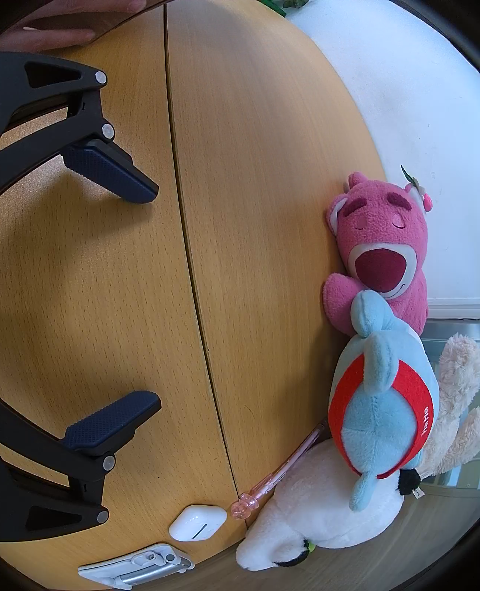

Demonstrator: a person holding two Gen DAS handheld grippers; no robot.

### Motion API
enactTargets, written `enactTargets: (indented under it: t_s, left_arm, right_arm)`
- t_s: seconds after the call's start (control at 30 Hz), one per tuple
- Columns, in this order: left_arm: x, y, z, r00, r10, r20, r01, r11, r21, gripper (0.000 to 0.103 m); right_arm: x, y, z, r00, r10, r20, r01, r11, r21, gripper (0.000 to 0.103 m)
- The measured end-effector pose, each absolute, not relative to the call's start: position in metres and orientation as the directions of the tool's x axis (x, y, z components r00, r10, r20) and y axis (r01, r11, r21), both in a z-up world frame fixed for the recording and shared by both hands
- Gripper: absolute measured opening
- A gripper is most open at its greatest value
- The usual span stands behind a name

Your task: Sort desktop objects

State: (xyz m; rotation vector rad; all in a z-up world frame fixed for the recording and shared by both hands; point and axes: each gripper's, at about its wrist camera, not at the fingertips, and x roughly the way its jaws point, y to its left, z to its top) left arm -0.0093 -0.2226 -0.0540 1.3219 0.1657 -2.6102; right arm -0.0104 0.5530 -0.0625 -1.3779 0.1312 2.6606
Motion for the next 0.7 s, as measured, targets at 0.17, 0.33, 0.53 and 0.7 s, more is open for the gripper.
enactTargets:
  t_s: [0.17, 0.33, 0.53, 0.7]
  left_arm:
    - [-0.0093, -0.2227, -0.0541, -0.576, -0.136, -0.806, 0.237, -0.972, -0.005, 0.103]
    - [-0.0099, -0.2234, -0.0542, -0.576, -0.135, -0.806, 0.236, -0.972, -0.006, 0.103]
    - [-0.0098, -0.2235, -0.0543, -0.576, -0.135, -0.806, 0.236, -0.972, -0.006, 0.103]
    - [-0.0098, -0.2235, -0.0543, -0.576, -0.134, -0.806, 0.235, -0.972, -0.006, 0.103]
  right_arm:
    - [-0.0080, 0.5563, -0.0628, -0.570, 0.085, -0.817, -0.166, -0.986, 0.013, 0.103]
    - [-0.0089, 0.5574, -0.0633, -0.569, 0.085, -0.818, -0.166, -0.986, 0.013, 0.103]
    - [-0.0101, 0.5578, -0.0641, -0.569, 0.085, -0.818, -0.166, -0.986, 0.013, 0.103]
    - [-0.0098, 0.5580, -0.0643, -0.569, 0.086, -0.818, -0.168, -0.986, 0.013, 0.103]
